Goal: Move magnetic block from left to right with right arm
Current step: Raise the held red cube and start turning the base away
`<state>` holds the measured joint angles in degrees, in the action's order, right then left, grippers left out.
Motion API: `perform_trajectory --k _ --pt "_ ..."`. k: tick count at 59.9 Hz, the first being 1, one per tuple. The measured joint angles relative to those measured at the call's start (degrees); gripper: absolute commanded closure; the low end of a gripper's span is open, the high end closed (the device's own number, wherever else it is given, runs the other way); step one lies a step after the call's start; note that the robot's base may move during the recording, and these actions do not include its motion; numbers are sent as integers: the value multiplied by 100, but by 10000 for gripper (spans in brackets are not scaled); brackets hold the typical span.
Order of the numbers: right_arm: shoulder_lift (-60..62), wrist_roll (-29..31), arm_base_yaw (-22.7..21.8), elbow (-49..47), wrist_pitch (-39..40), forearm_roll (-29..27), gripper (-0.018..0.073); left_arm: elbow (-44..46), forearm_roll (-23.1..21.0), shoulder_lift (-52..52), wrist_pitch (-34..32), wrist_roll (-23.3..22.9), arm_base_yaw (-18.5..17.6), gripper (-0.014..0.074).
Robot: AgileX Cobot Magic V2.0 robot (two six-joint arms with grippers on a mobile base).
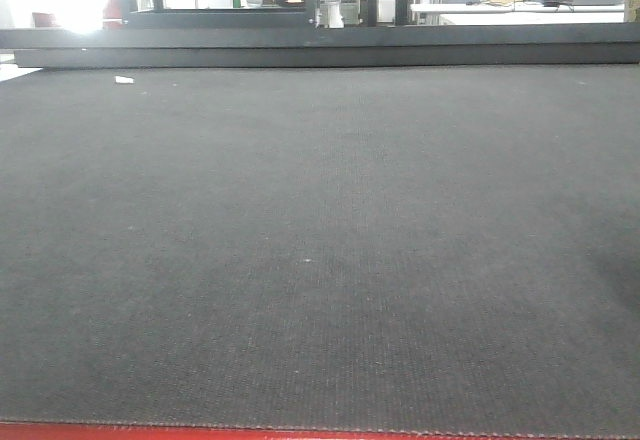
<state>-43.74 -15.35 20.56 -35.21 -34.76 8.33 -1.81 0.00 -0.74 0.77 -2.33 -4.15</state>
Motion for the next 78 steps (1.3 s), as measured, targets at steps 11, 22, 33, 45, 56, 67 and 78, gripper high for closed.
perform_trajectory --k 11,22,33,45,56,67,78 --pt "1541 0 0 103 -300 11 440 0 0 0 0 0 0 713" --pt "2855 0 0 103 -441 30 440 0 0 0 0 0 0 713" --pt "3726 0 0 103 -463 35 440 0 0 0 0 0 0 713" --pt "3999 0 0 103 -471 35 440 0 0 0 0 0 0 713" --pt "3999 0 0 103 -475 35 440 0 0 0 0 0 0 713" --pt "3999 0 0 103 -485 35 440 0 0 0 0 0 0 713" --pt "3999 0 0 103 -487 35 440 0 0 0 0 0 0 713"
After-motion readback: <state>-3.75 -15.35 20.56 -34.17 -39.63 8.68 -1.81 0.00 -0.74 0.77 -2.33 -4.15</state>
